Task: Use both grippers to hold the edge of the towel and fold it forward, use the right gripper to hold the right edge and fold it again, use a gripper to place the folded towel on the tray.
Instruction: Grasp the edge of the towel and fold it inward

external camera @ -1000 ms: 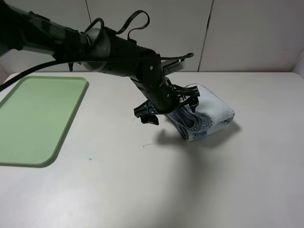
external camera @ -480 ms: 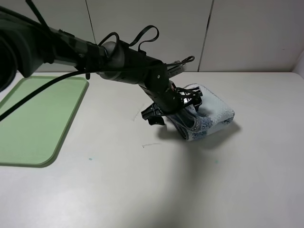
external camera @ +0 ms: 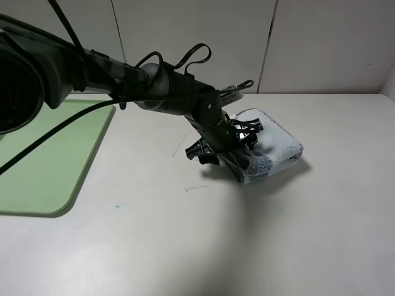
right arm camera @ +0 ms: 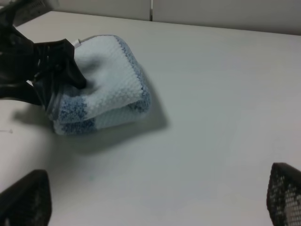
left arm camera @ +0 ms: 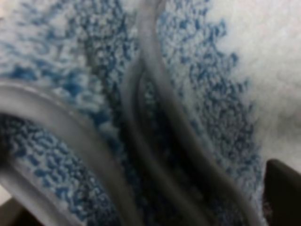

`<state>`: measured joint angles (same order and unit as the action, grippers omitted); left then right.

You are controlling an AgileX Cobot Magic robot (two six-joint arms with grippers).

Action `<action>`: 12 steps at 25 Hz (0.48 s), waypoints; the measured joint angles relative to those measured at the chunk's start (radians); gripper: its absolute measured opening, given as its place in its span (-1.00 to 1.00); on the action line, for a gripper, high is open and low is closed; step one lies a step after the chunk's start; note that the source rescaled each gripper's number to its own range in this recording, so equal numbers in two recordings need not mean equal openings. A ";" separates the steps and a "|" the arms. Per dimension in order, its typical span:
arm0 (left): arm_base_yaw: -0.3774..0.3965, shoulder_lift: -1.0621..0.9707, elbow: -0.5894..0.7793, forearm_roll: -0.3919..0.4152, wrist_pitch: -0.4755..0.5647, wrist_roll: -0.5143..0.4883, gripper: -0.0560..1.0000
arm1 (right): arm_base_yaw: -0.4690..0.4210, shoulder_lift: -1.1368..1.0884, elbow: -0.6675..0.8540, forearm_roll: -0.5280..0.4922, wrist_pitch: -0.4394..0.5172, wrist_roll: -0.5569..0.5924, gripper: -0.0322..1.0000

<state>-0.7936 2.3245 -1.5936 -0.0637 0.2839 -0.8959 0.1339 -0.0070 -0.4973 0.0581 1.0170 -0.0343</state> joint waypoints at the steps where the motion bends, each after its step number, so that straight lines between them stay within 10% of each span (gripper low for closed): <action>1: -0.001 0.001 -0.001 0.000 0.000 0.000 0.51 | 0.000 0.000 0.000 0.000 0.000 0.000 1.00; 12: -0.003 0.011 -0.003 0.026 -0.004 -0.001 -0.69 | 0.000 0.000 0.000 0.000 0.000 0.000 1.00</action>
<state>-0.7970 2.3356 -1.5966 -0.0373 0.2796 -0.8969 0.1339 -0.0070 -0.4973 0.0581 1.0170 -0.0343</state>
